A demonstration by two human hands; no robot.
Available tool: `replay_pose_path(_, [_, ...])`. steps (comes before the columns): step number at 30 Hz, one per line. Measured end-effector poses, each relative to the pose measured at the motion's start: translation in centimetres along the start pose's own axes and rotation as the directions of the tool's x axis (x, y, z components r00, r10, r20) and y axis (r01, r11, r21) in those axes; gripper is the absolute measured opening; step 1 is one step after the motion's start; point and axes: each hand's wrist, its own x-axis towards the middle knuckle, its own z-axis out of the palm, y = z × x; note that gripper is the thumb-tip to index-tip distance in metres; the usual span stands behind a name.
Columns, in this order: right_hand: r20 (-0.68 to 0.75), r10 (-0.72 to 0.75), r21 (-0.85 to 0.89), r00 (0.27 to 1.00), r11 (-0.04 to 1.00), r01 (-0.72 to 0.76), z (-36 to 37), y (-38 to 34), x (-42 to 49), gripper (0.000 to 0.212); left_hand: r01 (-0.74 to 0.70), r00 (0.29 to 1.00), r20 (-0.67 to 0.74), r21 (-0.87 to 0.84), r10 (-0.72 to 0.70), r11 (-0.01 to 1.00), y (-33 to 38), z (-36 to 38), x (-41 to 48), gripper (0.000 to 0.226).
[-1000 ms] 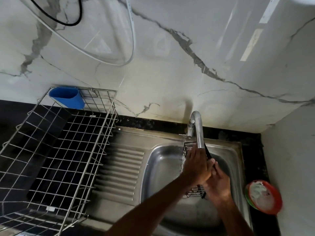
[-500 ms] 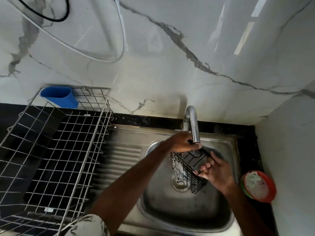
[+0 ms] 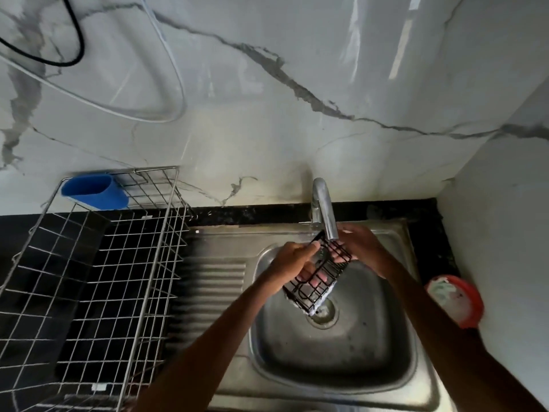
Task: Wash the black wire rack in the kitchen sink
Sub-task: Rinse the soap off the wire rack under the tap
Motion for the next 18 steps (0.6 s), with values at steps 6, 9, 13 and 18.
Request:
replay_pose_path(6, [0.033, -0.217, -0.405, 0.976, 0.889, 0.212, 5.4, 2.9, -5.4, 0.053, 0.036, 0.954, -0.277, -0.281, -0.117, 0.959, -2.8, 0.2, -1.8, 0.042])
replay_pose_path(9, [0.06, -0.217, -0.423, 0.974, 0.878, 0.222, 8.8, 5.0, -8.2, 0.077, 0.032, 0.913, -0.376, -0.319, -0.158, 0.947, -3.8, 0.5, -2.5, 0.043])
replay_pose_path(13, [0.035, -0.239, -0.386, 0.97, 0.892, 0.234, 11.6, 4.8, -11.9, 0.079, 0.023, 0.884, -0.423, -0.386, -0.199, 0.922, -2.9, 1.1, -3.1, 0.04])
replay_pose_path(18, [0.004, -0.172, -0.353, 0.985, 0.921, 0.162, 9.8, 4.1, -10.6, 0.08, 0.046, 0.848, -0.481, -0.352, -0.223, 0.935, -1.7, 1.5, -1.8, 0.039])
